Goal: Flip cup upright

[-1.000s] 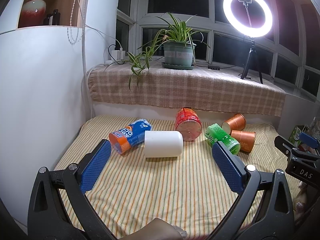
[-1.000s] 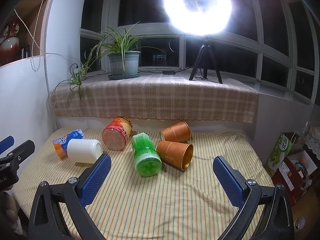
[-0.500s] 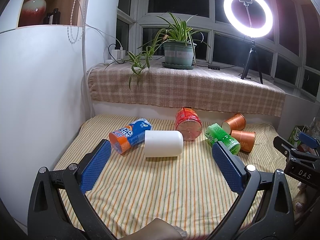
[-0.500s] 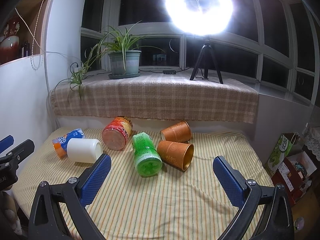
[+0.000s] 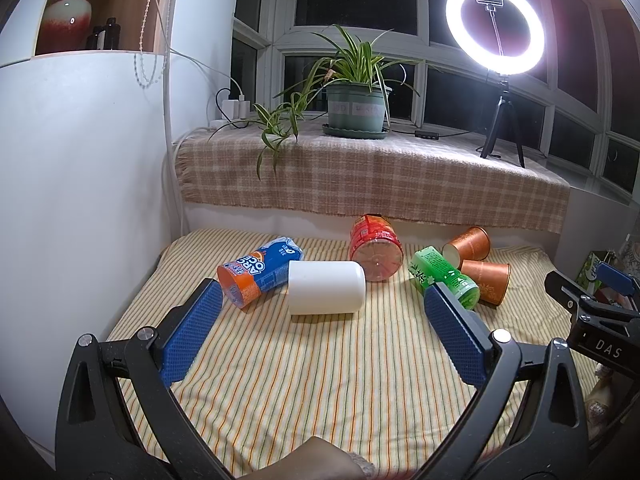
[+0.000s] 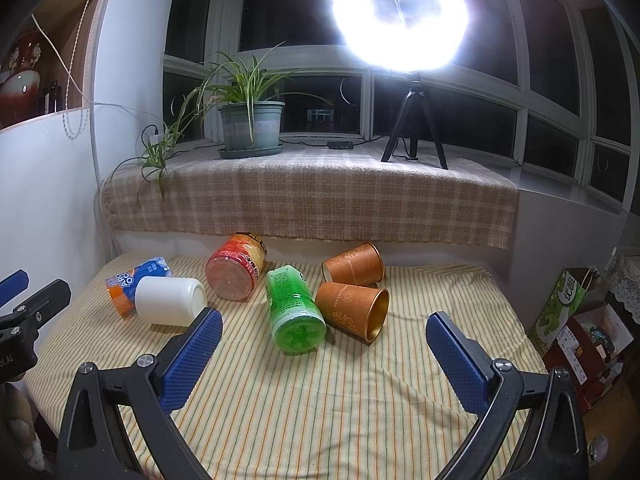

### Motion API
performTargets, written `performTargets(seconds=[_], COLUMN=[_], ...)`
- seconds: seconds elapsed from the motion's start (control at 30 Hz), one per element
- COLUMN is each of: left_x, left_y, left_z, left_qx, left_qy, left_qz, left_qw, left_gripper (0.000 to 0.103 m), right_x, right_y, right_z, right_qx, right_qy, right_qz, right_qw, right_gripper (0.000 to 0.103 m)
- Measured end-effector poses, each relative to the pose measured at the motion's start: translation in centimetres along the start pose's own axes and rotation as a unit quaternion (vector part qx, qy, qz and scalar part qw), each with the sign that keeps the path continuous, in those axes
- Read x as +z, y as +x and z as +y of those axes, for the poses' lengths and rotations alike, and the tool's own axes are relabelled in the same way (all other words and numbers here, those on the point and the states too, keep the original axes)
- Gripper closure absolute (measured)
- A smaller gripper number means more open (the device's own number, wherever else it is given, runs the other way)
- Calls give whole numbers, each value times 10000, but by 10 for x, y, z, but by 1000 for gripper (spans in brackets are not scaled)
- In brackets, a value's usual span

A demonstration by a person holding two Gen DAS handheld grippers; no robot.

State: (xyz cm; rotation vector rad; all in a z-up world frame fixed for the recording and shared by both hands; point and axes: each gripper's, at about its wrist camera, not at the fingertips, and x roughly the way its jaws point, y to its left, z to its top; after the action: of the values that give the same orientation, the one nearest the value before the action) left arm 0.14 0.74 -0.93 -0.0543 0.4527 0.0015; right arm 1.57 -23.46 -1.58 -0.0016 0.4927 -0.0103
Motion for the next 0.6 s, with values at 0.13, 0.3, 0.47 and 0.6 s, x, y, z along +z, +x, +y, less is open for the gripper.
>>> performTargets(seconds=[0.13, 0.3, 0.47, 0.6], left_x=[0, 0, 0, -1], left_y=[0, 0, 0, 0], left_z=[0, 0, 0, 0], left_qx=[4, 4, 7, 17], left_qy=[-1, -5, -2, -11], left_qz=[1, 3, 2, 7], left_qw=[10000, 10000, 10000, 10000], left_gripper=[1, 1, 1, 1], right_x=[0, 0, -2, -1], right_y=[0, 2, 2, 3], right_z=[1, 3, 4, 4], right_qx=[6, 15, 26, 36], right_qy=[0, -44, -66, -80], right_qz=[9, 20, 18, 30], right_qw=[10000, 10000, 10000, 10000], right_gripper=[0, 0, 0, 0])
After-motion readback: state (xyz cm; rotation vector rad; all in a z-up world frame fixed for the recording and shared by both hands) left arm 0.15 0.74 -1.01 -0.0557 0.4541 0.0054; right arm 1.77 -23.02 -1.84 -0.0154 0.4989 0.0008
